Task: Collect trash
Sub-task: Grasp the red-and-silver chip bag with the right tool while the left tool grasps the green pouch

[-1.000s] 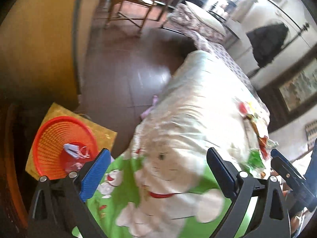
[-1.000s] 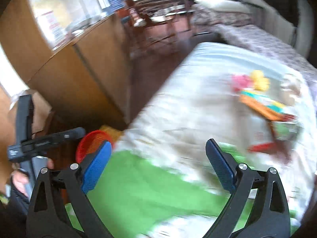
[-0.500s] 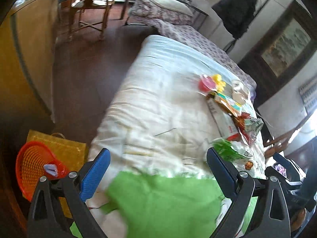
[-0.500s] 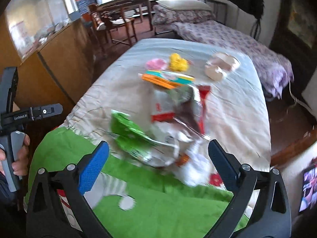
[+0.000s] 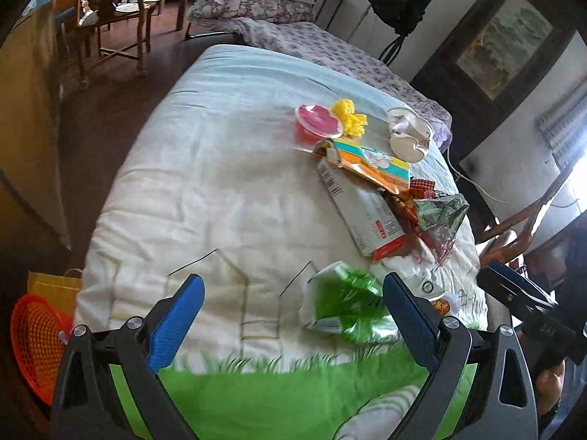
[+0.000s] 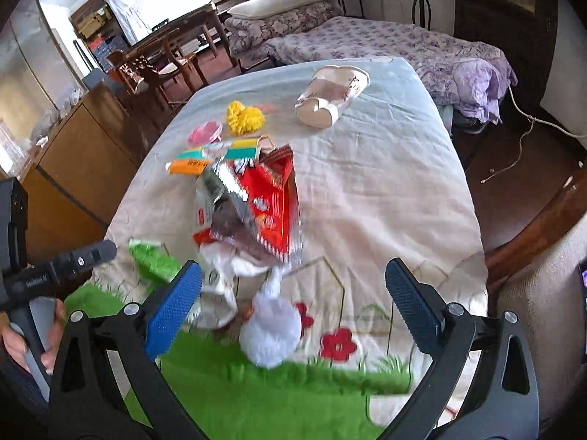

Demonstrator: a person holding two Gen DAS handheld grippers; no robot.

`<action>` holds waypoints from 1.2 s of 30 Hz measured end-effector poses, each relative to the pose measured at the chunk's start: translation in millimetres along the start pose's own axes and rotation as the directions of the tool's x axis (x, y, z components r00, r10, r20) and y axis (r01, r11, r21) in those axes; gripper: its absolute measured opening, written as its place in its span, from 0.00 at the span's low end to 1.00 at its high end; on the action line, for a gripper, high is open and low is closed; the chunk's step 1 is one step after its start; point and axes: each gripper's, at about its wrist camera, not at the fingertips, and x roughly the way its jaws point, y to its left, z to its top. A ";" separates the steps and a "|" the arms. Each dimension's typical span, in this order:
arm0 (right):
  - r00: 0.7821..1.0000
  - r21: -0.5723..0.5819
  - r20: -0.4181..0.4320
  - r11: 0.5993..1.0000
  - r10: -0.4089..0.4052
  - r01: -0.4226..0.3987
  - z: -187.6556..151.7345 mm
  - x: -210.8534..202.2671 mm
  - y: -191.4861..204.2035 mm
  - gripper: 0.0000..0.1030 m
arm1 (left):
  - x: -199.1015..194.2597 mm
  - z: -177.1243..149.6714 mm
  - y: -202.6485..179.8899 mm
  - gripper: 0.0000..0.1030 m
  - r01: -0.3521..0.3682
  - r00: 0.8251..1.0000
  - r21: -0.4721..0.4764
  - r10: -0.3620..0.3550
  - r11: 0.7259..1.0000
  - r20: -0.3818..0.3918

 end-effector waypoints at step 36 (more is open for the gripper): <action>0.997 0.027 0.039 0.997 0.071 -0.072 23.9 31.7 0.0 0.23 | 24.8 -5.5 -8.3 0.93 0.036 0.992 -0.108 -0.049 0.994 -0.119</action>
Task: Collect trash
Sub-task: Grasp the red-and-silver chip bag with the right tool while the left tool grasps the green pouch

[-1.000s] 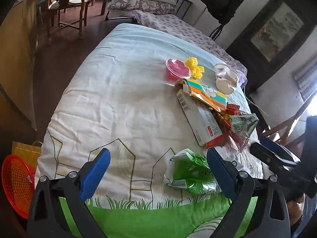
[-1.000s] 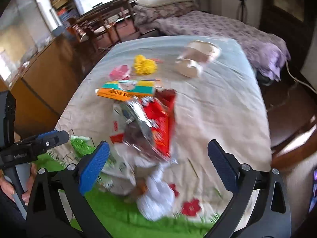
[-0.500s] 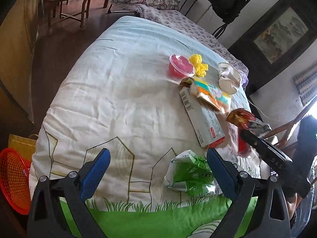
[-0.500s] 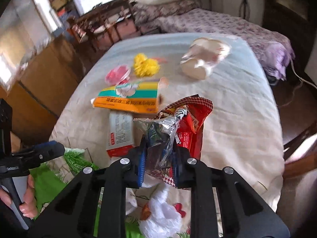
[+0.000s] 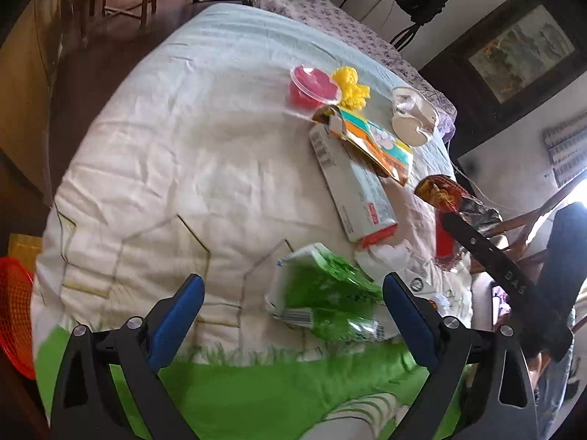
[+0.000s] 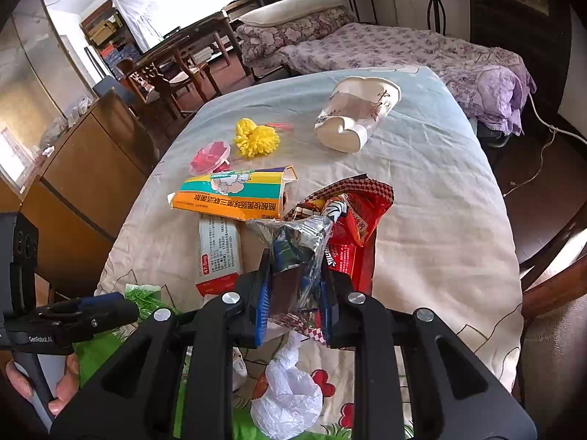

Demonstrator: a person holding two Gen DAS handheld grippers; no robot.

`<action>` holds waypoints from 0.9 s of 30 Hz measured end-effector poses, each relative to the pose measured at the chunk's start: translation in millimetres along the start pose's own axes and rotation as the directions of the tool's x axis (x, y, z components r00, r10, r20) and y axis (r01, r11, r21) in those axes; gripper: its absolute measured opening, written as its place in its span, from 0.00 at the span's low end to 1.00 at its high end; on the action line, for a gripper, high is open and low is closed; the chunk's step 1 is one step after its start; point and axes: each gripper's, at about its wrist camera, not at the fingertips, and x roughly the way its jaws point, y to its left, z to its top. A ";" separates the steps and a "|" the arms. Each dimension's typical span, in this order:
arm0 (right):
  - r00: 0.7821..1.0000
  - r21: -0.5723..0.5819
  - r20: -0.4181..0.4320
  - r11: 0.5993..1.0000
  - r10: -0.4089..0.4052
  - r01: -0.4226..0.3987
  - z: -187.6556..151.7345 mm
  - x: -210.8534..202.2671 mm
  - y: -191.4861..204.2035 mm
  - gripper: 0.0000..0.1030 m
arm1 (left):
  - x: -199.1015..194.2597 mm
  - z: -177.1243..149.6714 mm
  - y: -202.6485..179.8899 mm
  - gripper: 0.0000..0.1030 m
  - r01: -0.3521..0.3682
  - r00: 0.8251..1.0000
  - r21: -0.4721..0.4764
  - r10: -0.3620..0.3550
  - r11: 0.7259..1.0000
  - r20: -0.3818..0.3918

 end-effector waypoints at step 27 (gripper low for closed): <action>0.999 0.057 0.046 0.998 0.026 -0.029 -1.8 -14.6 -18.3 0.25 | 29.3 2.7 -45.9 0.45 -0.083 0.991 -0.126 0.068 0.989 -0.118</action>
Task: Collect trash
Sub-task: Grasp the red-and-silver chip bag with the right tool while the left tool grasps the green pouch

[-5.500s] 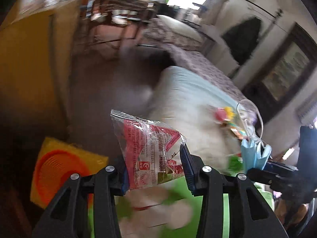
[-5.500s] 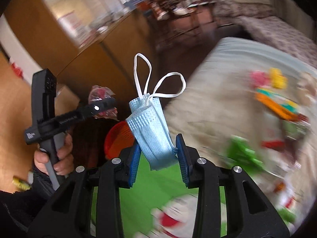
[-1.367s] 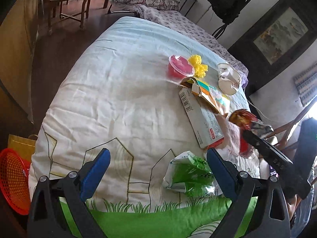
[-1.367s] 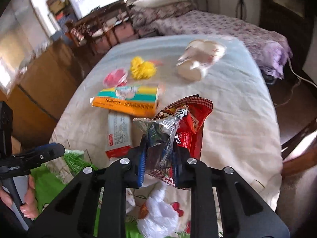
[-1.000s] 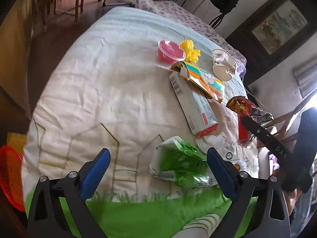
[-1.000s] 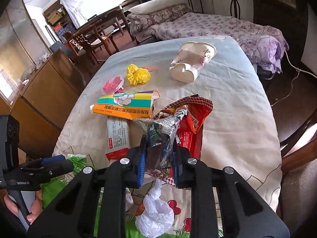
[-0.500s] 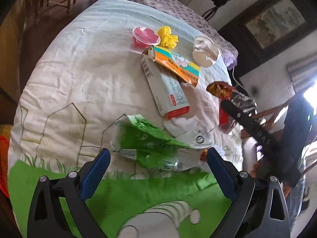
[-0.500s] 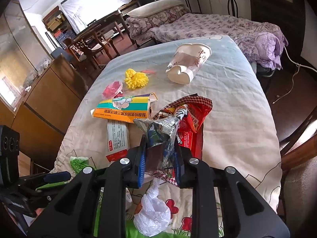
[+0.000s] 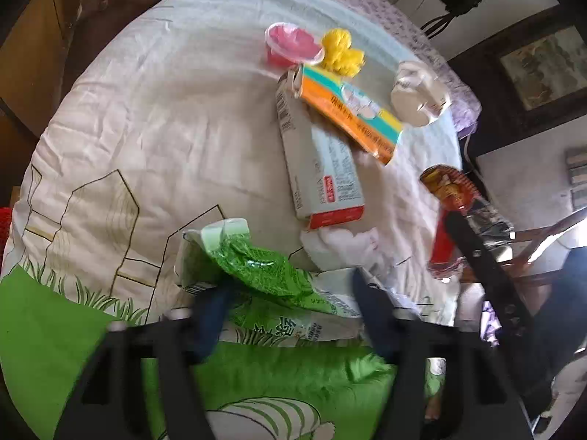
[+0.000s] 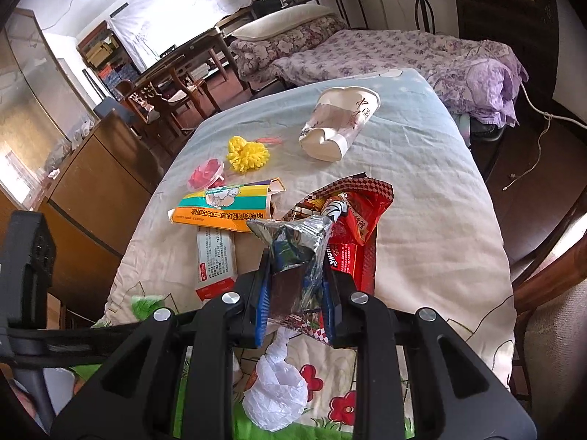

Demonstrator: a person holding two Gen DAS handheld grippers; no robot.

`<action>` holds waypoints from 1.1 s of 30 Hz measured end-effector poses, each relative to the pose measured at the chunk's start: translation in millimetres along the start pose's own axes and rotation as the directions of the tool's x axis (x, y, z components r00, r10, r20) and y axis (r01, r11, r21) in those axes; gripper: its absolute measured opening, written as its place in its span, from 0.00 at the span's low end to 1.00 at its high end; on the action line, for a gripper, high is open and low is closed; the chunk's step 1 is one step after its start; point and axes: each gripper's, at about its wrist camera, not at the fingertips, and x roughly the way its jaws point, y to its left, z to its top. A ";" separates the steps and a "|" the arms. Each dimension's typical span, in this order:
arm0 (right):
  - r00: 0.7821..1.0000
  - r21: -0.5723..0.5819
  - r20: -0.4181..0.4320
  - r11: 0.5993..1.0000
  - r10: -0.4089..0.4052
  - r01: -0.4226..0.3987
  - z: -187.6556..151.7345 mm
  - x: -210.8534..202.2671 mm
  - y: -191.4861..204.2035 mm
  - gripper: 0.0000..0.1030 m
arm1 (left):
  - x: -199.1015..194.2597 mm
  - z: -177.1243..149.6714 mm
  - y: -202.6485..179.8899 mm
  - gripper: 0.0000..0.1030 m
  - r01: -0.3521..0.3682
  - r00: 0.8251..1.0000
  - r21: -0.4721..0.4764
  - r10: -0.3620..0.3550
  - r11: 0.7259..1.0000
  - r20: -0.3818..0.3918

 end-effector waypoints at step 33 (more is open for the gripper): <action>0.999 -0.025 -0.041 1.000 0.009 -0.010 -3.5 11.2 5.2 0.27 | -20.6 42.8 11.7 0.80 -0.199 0.980 0.232 0.190 0.952 0.060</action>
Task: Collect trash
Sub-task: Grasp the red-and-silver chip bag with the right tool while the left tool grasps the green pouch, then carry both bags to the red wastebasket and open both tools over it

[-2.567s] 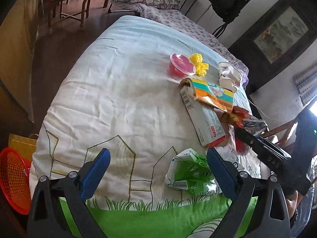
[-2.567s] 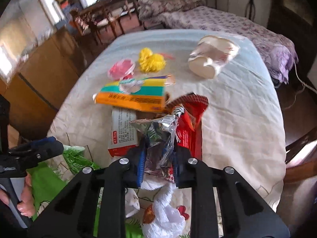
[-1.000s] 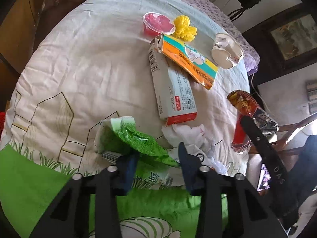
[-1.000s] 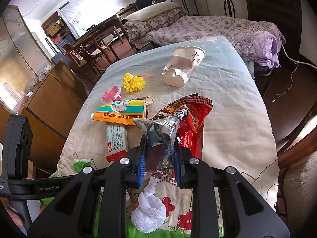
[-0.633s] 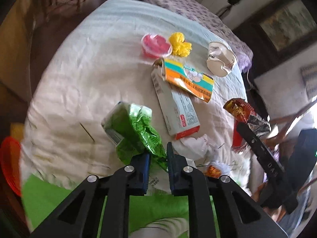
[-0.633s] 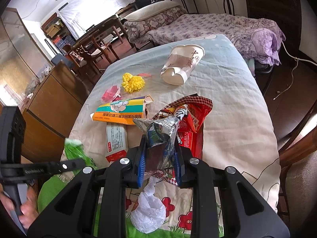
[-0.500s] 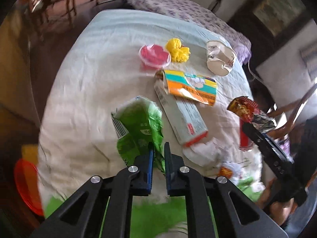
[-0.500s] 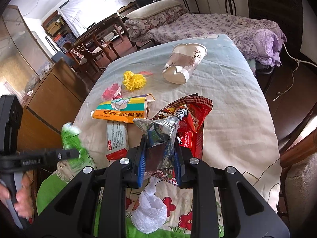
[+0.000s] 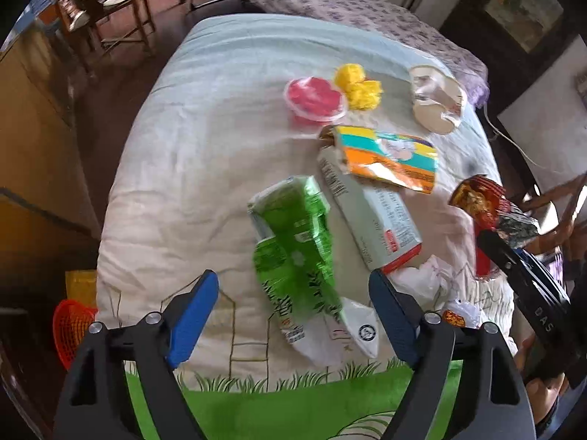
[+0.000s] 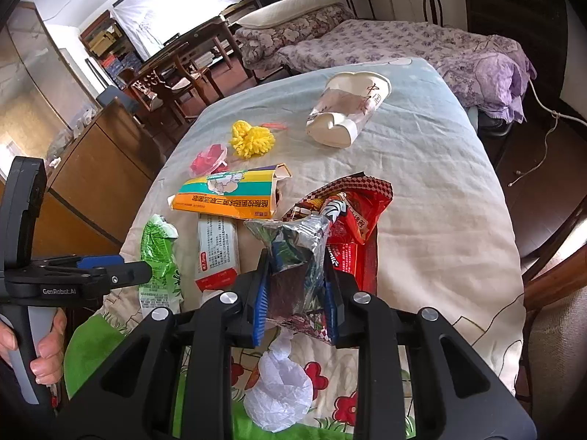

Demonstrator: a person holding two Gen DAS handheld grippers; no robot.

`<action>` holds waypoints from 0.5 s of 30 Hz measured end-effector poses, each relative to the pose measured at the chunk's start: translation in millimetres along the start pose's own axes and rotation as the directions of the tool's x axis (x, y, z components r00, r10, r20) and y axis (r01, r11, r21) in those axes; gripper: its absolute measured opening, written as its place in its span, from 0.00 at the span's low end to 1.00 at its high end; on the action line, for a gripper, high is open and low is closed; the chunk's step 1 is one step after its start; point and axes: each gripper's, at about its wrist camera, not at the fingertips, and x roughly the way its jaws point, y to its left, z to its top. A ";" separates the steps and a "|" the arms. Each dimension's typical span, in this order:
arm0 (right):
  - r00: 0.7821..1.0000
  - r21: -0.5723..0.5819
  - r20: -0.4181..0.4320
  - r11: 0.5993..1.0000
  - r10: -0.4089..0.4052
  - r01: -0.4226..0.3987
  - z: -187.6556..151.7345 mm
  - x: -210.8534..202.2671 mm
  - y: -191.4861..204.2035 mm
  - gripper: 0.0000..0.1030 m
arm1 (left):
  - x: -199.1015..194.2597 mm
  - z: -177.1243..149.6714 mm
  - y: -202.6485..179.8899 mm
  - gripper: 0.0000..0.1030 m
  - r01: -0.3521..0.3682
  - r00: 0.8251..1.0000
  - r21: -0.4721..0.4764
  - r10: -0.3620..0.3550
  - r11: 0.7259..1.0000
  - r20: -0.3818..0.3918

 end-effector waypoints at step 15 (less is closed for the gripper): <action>1.000 -0.002 -0.006 1.000 0.007 -0.007 -0.2 -0.3 1.7 0.28 | 36.6 -6.7 5.6 0.57 0.024 0.997 -0.092 -0.031 0.995 -0.070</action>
